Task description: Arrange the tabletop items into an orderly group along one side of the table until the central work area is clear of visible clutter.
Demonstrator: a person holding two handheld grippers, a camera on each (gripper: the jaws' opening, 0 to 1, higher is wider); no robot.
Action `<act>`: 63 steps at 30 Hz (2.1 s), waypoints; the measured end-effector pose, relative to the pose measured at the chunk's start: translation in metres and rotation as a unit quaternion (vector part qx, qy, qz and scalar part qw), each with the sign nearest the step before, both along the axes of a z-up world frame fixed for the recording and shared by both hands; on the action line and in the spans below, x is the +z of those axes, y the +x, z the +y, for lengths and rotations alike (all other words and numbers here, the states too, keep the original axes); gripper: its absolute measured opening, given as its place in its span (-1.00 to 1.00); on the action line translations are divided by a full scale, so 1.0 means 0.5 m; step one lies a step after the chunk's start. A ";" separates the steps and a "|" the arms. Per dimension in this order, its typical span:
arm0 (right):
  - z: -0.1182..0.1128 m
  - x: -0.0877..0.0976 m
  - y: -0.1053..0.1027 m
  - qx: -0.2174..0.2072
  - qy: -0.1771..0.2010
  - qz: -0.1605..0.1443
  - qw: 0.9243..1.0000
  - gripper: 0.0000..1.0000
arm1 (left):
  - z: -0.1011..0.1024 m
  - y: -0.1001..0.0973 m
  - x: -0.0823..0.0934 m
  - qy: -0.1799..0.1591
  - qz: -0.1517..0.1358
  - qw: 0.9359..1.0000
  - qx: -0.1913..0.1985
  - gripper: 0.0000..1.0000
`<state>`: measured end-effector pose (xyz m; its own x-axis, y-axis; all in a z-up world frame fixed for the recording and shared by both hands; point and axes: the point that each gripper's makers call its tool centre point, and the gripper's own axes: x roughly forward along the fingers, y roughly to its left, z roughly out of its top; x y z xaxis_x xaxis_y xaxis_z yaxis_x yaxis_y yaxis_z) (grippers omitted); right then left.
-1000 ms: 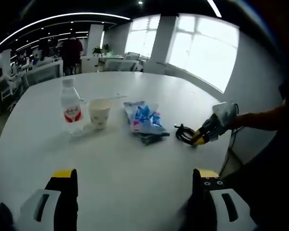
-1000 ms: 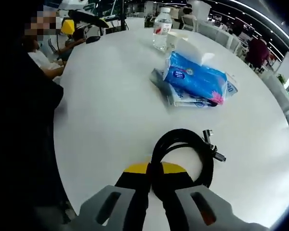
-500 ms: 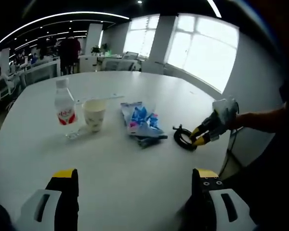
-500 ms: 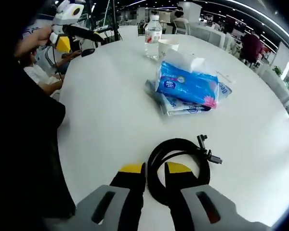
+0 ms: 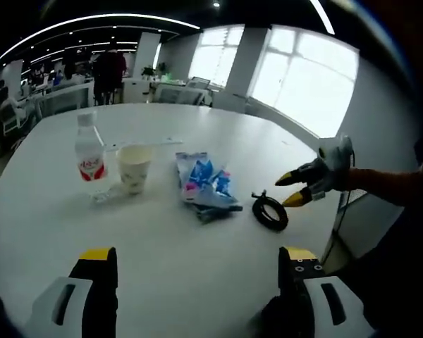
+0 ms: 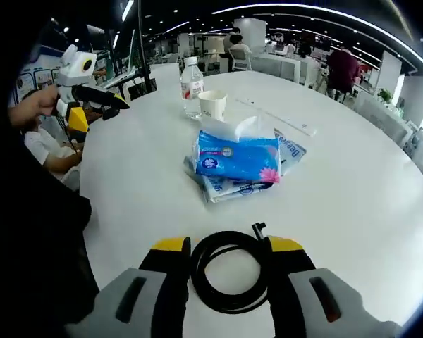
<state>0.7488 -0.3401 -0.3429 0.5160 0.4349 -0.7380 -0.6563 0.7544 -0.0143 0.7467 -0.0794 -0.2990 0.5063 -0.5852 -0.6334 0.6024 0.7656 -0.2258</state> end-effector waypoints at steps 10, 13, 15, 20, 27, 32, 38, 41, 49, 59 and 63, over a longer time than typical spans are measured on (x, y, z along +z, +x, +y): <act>-0.001 0.033 0.050 0.021 -0.003 -0.018 1.000 -0.07 | -0.043 0.001 0.017 -0.021 0.000 1.000 0.016 0.79; -0.001 0.040 0.062 0.031 -0.006 -0.022 0.999 -0.05 | -0.054 0.006 0.023 -0.025 -0.005 0.999 0.027 0.80; -0.003 0.043 0.073 0.033 -0.008 -0.024 0.999 -0.02 | -0.056 0.007 0.023 -0.031 -0.004 0.999 0.031 0.80; -0.015 0.045 0.104 0.035 -0.006 -0.027 0.999 -0.01 | -0.073 0.020 0.021 -0.043 -0.005 0.998 0.043 0.77; -0.012 0.044 0.128 0.045 -0.010 -0.026 0.999 -0.07 | -0.119 0.019 0.015 -0.042 0.000 0.999 0.027 0.59; 0.003 0.055 0.144 0.056 -0.014 -0.031 0.998 -0.13 | -0.142 0.033 0.013 -0.068 0.009 0.997 0.042 0.40; 0.008 0.053 0.167 0.069 -0.019 -0.037 0.997 -0.25 | -0.163 0.050 0.006 -0.085 0.014 0.995 0.052 0.28; 0.012 0.047 0.172 0.080 -0.025 -0.033 0.996 -0.30 | -0.172 0.060 0.003 -0.095 0.018 0.993 0.060 0.18; 0.010 0.034 0.199 0.088 -0.050 -0.035 0.994 -0.47 | -0.211 0.083 -0.034 -0.083 0.033 0.994 0.056 0.02; 0.005 0.020 0.229 0.076 -0.072 -0.031 0.994 -0.64 | -0.232 0.127 -0.075 -0.079 0.061 0.992 0.080 -0.17; 0.011 0.021 0.244 0.058 -0.053 -0.032 0.996 -0.63 | -0.236 0.142 -0.078 -0.091 0.073 0.988 0.096 -0.19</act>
